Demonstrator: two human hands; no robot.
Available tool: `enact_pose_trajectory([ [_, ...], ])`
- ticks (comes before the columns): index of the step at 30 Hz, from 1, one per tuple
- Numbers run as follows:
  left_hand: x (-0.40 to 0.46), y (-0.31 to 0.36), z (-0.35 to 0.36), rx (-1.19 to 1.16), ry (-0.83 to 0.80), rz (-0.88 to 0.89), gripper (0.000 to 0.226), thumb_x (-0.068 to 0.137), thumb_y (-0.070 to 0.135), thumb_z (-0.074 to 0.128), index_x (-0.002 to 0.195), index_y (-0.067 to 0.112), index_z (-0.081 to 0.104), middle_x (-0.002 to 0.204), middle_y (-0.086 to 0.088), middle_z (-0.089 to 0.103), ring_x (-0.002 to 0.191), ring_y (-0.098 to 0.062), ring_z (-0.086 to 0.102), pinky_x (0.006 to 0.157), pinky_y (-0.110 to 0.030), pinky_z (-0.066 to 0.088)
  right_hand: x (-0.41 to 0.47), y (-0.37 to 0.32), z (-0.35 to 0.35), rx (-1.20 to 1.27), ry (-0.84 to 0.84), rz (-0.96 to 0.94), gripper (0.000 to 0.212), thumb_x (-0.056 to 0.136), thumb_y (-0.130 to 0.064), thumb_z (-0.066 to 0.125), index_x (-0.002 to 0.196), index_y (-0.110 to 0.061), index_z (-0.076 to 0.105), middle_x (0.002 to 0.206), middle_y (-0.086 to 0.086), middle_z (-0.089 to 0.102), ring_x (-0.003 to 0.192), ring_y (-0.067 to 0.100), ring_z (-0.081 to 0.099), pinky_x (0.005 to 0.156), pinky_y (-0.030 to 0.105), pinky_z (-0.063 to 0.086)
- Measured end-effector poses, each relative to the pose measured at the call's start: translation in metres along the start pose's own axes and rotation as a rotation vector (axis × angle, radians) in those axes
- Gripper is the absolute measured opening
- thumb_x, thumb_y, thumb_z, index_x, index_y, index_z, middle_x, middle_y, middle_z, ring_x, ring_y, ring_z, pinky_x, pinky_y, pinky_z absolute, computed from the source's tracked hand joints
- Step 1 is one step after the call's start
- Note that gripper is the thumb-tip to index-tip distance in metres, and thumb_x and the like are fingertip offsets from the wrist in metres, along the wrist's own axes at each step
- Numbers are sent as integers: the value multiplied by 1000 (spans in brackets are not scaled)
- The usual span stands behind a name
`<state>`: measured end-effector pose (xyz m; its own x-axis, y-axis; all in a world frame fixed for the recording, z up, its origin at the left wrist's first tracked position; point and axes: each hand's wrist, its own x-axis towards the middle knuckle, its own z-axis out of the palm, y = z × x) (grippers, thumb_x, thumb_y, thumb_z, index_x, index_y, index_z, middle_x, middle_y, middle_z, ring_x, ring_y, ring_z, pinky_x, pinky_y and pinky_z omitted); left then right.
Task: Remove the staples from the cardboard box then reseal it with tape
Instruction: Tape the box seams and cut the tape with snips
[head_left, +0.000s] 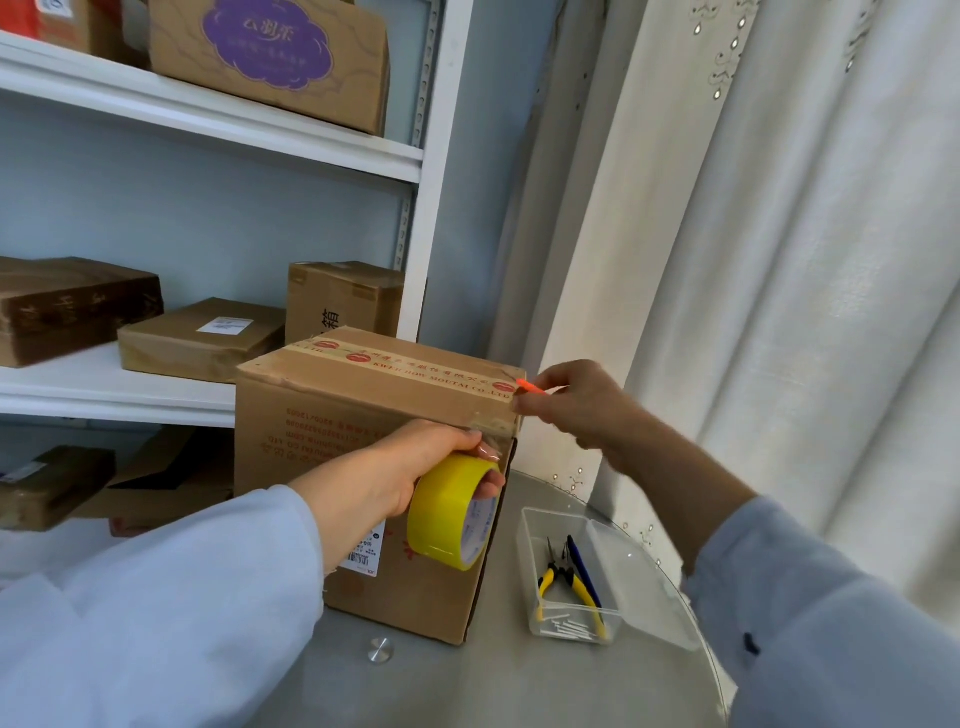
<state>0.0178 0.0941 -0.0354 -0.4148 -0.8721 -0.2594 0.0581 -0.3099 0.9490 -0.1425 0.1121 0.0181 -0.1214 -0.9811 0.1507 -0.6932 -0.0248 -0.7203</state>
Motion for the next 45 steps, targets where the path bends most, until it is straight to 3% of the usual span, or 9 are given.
enact_pose_trajectory([
  [4, -2, 1, 1, 13, 25, 5, 23, 97, 14, 50, 86, -2, 60, 61, -18, 67, 42, -20, 64, 41, -23, 52, 8, 20, 39, 50, 91, -39, 28, 77, -28, 78, 97, -12, 66, 94, 2, 60, 85, 15, 55, 66, 23, 43],
  [9, -7, -13, -12, 79, 91, 13, 22, 97, 11, 50, 86, -5, 61, 58, -19, 65, 43, -22, 63, 44, -25, 52, 17, 30, 46, 171, 115, 13, 36, 73, -26, 81, 103, -9, 70, 102, 6, 61, 92, 17, 54, 75, 28, 42],
  [15, -16, -12, -20, 742, 202, 308, 26, 94, 35, 54, 85, 25, 75, 108, 0, 58, 107, -20, 52, 98, -37, 42, 10, 29, 32, 160, 60, 4, 27, 80, -20, 76, 103, -6, 71, 68, -6, 48, 56, 5, 39, 35, 9, 29],
  [21, -21, -1, -26, 1191, 363, 560, 23, 93, 45, 50, 84, 39, 71, 154, 9, 26, 143, -16, 15, 116, -42, 3, 6, 28, 8, 113, 43, 107, 20, 84, -11, 71, 101, -1, 72, 68, 0, 51, 59, 8, 39, 43, 16, 31],
  [26, -10, -5, -16, 1194, 297, 541, 25, 93, 44, 50, 83, 37, 71, 151, 3, 35, 142, -13, 24, 116, -43, 0, 22, 33, 24, 8, 154, 68, 31, 80, -33, 74, 96, -8, 67, 73, 0, 57, 66, 12, 51, 55, 24, 38],
  [32, -22, 9, -17, 841, 177, 539, 28, 96, 32, 51, 83, 26, 75, 112, 10, 67, 113, -14, 55, 103, -40, 39, 30, 37, 29, -20, 245, 115, 26, 88, -28, 64, 105, -8, 67, 91, 8, 67, 85, 24, 63, 74, 37, 54],
  [36, -37, 19, -44, 740, 287, 563, 30, 94, 30, 55, 74, 28, 76, 104, 17, 66, 110, -11, 53, 103, -35, 36, 18, 20, 41, -5, 273, 1, 25, 88, -30, 62, 107, -13, 62, 89, 3, 65, 74, 16, 61, 56, 22, 46],
  [41, -45, 13, -80, 828, 446, 463, 23, 80, 47, 58, 68, 38, 75, 121, 7, 62, 127, -22, 45, 111, -49, 26, -2, -5, 62, -84, 288, -129, 21, 92, -25, 58, 112, -19, 64, 95, -2, 64, 81, 16, 59, 69, 31, 50],
  [45, -56, 1, -81, 925, 483, 466, 25, 94, 30, 55, 79, 27, 76, 144, -4, 46, 138, -20, 30, 108, -30, 21, -18, -6, 70, -204, 303, -99, 25, 89, -37, 62, 112, -28, 66, 93, -4, 66, 80, 20, 64, 68, 37, 57],
])
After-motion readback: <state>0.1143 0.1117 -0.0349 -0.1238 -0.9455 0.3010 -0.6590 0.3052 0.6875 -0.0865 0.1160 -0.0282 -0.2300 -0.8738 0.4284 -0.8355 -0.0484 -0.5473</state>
